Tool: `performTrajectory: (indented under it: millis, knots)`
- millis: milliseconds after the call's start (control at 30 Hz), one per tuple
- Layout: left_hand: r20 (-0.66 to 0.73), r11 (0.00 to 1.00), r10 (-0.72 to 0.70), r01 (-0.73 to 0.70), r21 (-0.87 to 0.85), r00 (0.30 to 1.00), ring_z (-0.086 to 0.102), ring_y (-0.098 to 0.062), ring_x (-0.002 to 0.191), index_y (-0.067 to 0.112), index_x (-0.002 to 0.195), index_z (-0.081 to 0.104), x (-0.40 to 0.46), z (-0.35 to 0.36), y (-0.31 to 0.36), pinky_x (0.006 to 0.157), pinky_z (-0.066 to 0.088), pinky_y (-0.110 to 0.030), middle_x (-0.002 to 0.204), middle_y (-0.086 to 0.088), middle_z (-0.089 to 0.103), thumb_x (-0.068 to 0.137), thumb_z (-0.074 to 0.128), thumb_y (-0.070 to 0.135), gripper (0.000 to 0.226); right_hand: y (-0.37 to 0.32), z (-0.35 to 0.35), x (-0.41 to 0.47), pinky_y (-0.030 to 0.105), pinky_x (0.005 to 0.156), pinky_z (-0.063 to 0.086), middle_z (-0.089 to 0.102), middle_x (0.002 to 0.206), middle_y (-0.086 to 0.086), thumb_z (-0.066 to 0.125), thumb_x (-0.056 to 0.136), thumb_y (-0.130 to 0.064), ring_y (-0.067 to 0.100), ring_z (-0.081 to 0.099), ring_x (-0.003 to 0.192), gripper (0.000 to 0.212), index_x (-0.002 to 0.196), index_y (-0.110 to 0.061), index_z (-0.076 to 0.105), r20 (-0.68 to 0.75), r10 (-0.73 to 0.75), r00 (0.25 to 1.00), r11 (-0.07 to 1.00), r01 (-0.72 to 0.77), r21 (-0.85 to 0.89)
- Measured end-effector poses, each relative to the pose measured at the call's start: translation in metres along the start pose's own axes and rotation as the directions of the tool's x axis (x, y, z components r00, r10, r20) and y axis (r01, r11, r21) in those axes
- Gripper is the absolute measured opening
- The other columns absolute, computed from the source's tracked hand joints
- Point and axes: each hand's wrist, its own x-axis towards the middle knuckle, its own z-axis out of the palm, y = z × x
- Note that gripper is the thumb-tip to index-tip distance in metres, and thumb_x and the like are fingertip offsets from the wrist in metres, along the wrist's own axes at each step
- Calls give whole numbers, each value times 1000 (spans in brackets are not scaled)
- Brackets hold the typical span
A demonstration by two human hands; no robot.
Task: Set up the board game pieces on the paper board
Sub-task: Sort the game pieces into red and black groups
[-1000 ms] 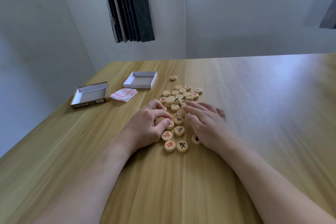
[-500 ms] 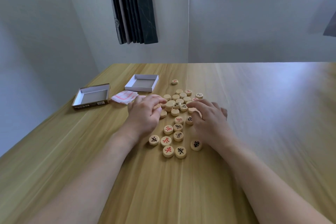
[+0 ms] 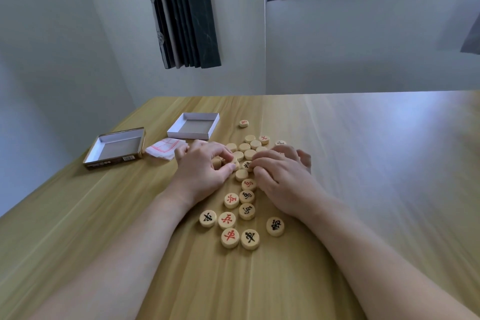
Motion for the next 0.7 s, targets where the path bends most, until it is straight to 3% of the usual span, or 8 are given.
performTrajectory:
  millis: [67, 200, 300, 400, 500, 633, 700]
  knots:
    - [-6, 1000, 11, -11, -4, 1000, 47, -3, 107, 32, 82, 65, 0, 1, 0, 94, 9, -24, 98, 24, 65, 79, 74, 36, 11, 0, -2, 1, 36, 110, 15, 53, 122, -23, 28, 87, -42, 2, 29, 122, 46, 106, -33, 68, -72, 49, 996, 998, -47, 29]
    - [-58, 997, 56, -59, -49, 997, 49, 5, 95, 34, 86, 66, -5, -1, 7, 91, 15, -25, 84, 30, 60, 74, 68, 42, 14, 10, -11, 0, 31, 99, 14, 55, 117, -11, 46, 90, -32, 13, 41, 118, 26, 110, -31, 62, -189, 194, 963, 973, -213, -86]
    - [-81, 991, 49, -58, -119, 996, 53, 4, 90, 38, 79, 64, -13, -3, 12, 95, 7, -10, 77, 33, 59, 75, 72, 38, 9, 17, -14, -3, 33, 97, 21, 54, 105, -10, 52, 88, -34, 15, 46, 113, 15, 101, -32, 59, -120, 315, 941, 949, -313, 41]
    - [-72, 991, 56, -64, -120, 996, 54, 0, 88, 44, 76, 59, -18, -5, 15, 94, 2, -5, 86, 40, 57, 73, 66, 45, 8, 19, -10, 0, 33, 93, 25, 55, 97, -13, 55, 86, -41, 14, 48, 106, 13, 98, -35, 55, -77, 319, 945, 947, -314, 68]
    - [-65, 989, 65, -73, -129, 996, 54, 0, 89, 45, 75, 59, -17, -6, 14, 95, 5, -6, 93, 44, 54, 73, 64, 47, 6, 20, -11, 4, 32, 91, 27, 54, 97, -15, 58, 84, -46, 13, 47, 106, 15, 95, -38, 53, -16, 340, 940, 939, -339, 62]
    - [-28, 977, 102, -105, -186, 994, 54, 1, 92, 45, 76, 63, -14, -6, 12, 94, 19, -27, 88, 41, 58, 76, 61, 50, 5, 21, -10, 7, 35, 94, 32, 55, 97, -12, 55, 88, -47, 14, 50, 104, 12, 88, -35, 58, -23, 321, 947, 947, -320, 36]
    - [-40, 978, 89, -95, -186, 995, 53, 2, 93, 47, 80, 63, -13, -4, 10, 94, 17, -23, 82, 31, 63, 79, 58, 48, 5, 20, -9, 6, 37, 93, 36, 56, 95, -7, 46, 94, -44, 17, 52, 101, 27, 86, -26, 62, -42, 298, 954, 954, -297, 31]
